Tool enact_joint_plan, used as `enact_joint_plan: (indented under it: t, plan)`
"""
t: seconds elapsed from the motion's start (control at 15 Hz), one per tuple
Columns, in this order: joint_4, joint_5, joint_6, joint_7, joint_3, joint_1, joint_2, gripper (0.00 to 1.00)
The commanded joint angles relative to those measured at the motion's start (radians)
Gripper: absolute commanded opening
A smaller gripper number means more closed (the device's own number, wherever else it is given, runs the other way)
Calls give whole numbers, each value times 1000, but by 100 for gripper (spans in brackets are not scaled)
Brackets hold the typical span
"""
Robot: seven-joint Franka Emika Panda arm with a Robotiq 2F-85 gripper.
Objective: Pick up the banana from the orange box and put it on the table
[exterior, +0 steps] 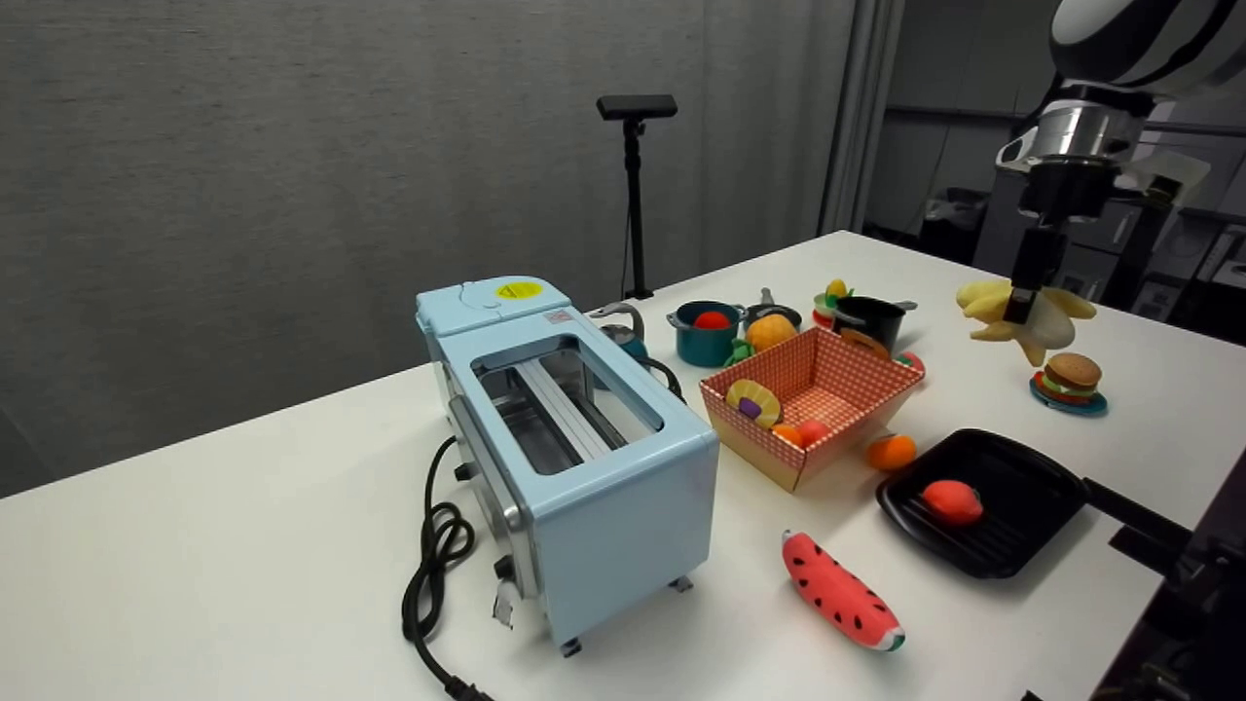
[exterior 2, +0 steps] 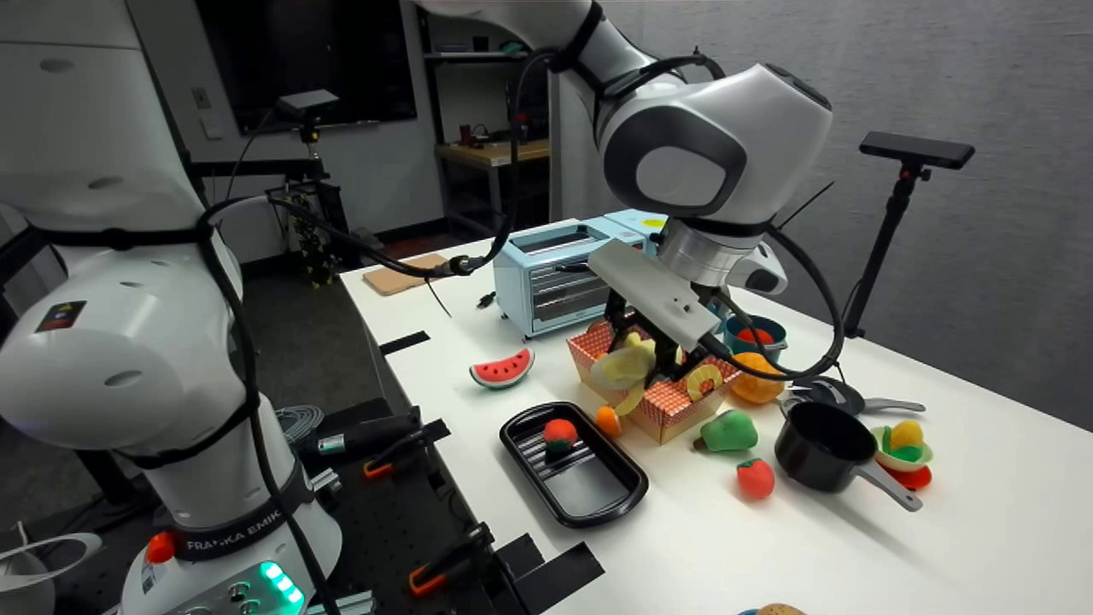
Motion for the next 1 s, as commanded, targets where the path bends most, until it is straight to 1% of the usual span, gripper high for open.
enact_joint_plan:
  t: [0.0, 0.07, 0.93]
  plan:
    - [17, 21, -35, -8, 6, 0, -3, 98]
    - [16, 20, -34, -7, 8, 2, -4, 100]
    - [1, 18, -56, -7, 36, 15, -24, 100]
